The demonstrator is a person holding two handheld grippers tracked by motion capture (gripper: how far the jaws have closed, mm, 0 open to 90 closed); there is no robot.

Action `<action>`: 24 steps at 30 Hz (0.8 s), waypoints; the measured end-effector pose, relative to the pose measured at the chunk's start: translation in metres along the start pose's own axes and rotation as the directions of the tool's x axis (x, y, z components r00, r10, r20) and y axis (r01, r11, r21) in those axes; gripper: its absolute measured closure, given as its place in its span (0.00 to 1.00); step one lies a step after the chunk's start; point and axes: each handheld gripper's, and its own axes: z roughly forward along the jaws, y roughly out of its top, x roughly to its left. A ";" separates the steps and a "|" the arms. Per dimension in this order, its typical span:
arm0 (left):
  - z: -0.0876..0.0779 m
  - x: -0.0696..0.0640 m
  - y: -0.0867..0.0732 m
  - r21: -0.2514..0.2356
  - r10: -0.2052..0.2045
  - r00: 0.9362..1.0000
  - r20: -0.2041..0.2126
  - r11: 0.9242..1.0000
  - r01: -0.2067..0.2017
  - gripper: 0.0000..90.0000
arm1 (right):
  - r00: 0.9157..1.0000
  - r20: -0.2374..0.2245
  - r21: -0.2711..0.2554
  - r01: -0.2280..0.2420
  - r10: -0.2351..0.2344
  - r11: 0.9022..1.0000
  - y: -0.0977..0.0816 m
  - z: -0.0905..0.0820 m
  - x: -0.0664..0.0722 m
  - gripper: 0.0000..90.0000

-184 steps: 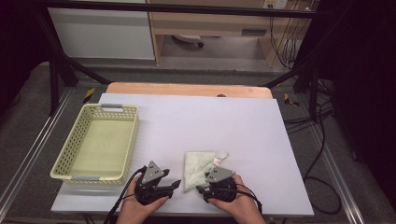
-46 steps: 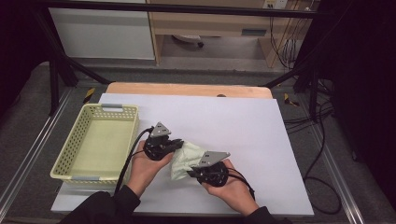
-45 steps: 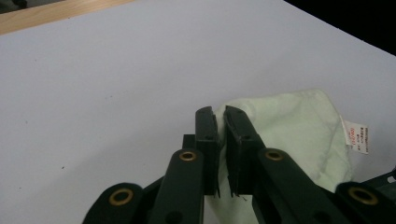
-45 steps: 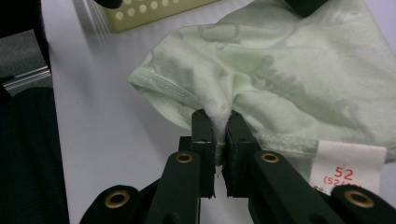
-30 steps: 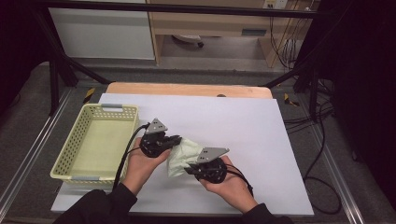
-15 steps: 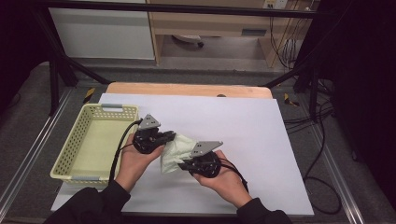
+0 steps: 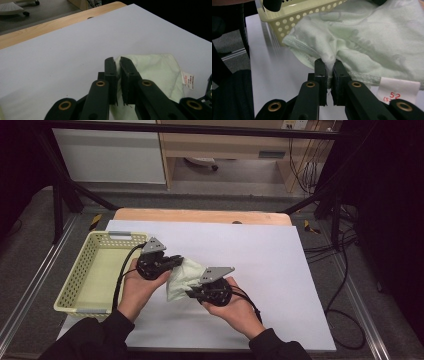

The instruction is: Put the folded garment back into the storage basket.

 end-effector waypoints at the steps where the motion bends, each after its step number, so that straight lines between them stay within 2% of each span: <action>1: -0.001 0.001 0.000 -0.001 -0.002 1.000 -0.001 1.000 0.002 0.94 | 1.000 -0.001 -0.002 -0.002 0.002 1.000 0.001 0.000 0.000 0.94; 11: -0.004 0.007 0.004 -0.002 0.002 1.000 -0.016 1.000 -0.002 0.94 | 1.000 -0.007 -0.022 -0.001 0.001 1.000 0.008 0.004 -0.001 0.94; 24: -0.007 0.009 0.005 -0.004 0.003 1.000 -0.022 1.000 -0.003 0.94 | 1.000 -0.012 -0.018 0.012 -0.013 1.000 0.013 0.006 0.001 0.94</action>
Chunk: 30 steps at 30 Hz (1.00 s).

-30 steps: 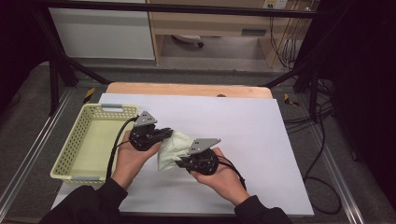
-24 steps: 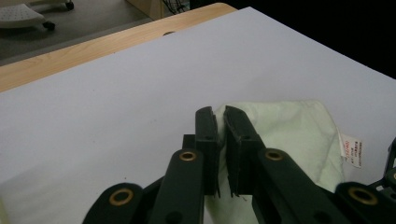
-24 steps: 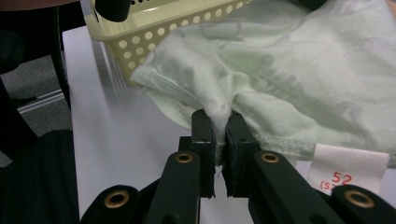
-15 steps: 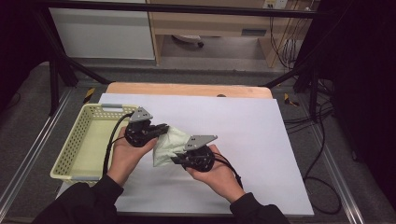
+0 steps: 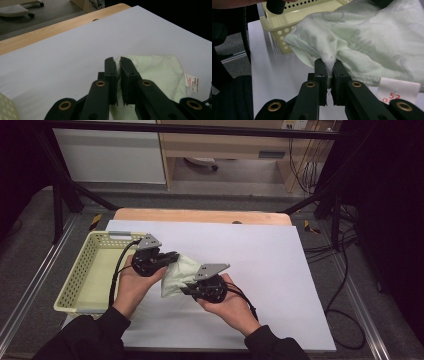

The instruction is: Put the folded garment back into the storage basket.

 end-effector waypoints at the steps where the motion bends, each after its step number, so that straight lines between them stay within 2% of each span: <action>1: 0.000 0.000 0.000 0.000 0.000 1.000 -0.002 1.000 0.000 0.94 | 1.000 0.001 -0.001 0.003 -0.003 1.000 0.000 0.000 0.000 0.94; 12: -0.005 0.005 0.003 -0.004 0.001 1.000 -0.008 1.000 -0.001 0.94 | 1.000 0.003 -0.002 0.014 -0.014 1.000 0.006 0.002 0.000 0.94; 30: -0.023 0.026 0.009 -0.021 -0.006 0.999 -0.044 1.000 0.005 0.94 | 0.999 0.001 -0.023 0.039 -0.039 0.999 0.029 0.018 0.000 0.94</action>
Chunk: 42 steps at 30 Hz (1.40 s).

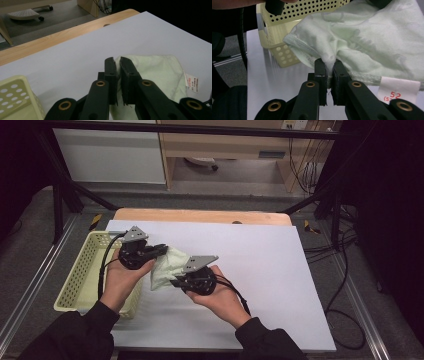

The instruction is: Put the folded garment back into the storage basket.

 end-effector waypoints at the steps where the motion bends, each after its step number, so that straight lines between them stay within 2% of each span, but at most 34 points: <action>1: -0.001 0.002 0.000 -0.003 -0.002 1.000 -0.001 1.000 0.002 0.94 | 1.000 0.001 -0.001 0.000 0.000 1.000 0.001 0.001 0.000 0.94; 9: -0.008 0.011 0.001 -0.016 0.000 1.000 -0.031 1.000 -0.001 0.94 | 1.000 -0.011 -0.011 0.016 -0.016 1.000 0.011 0.011 -0.002 0.94; 18: -0.015 0.021 0.002 -0.022 -0.013 0.999 -0.046 1.000 0.012 0.94 | 0.999 -0.016 -0.023 0.037 -0.038 0.999 0.021 0.019 -0.003 0.94; 27: -0.024 0.029 0.001 -0.027 -0.024 0.998 -0.059 0.999 0.022 0.94 | 0.998 -0.025 -0.035 0.061 -0.062 0.998 0.030 0.027 0.001 0.94; 42: -0.035 0.042 -0.008 -0.032 -0.041 0.995 -0.091 0.999 0.039 0.94 | 0.997 -0.029 -0.047 0.075 -0.076 0.996 0.040 0.047 0.009 0.94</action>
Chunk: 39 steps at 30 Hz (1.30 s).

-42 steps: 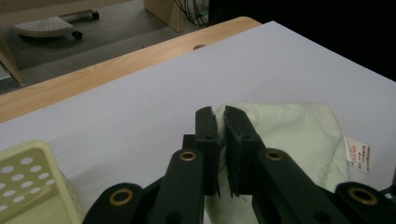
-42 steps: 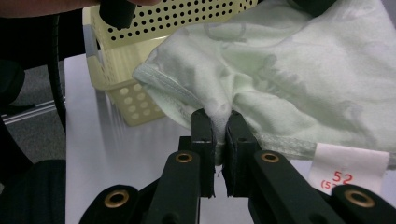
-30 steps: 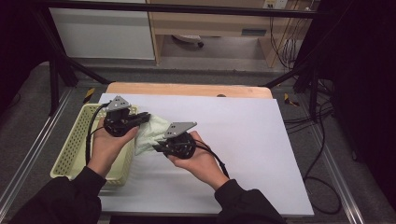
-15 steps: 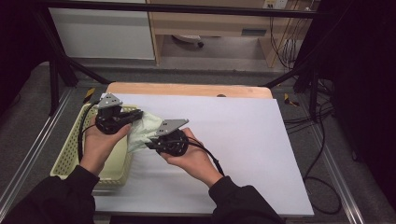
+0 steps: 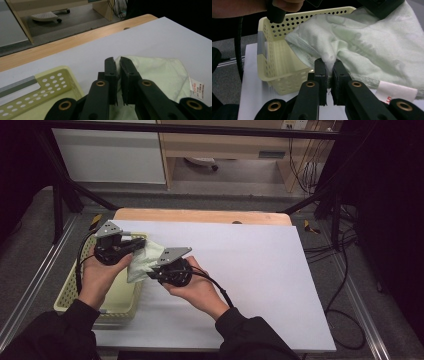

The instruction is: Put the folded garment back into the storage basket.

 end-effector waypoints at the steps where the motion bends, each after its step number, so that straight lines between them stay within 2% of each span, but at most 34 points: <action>1: -0.001 0.001 0.000 0.001 -0.001 1.000 -0.001 1.000 0.001 0.94 | 1.000 -0.002 -0.001 0.003 -0.003 1.000 0.000 0.001 0.000 0.94; 13: -0.006 0.012 -0.004 -0.005 -0.027 1.000 -0.010 1.000 0.027 0.94 | 1.000 -0.015 -0.008 0.012 -0.012 1.000 0.008 0.015 0.004 0.94; 39: -0.014 0.020 0.002 -0.021 -0.039 0.999 -0.024 0.999 0.039 0.94 | 1.000 -0.020 -0.034 0.016 -0.017 0.999 0.021 0.028 0.009 0.94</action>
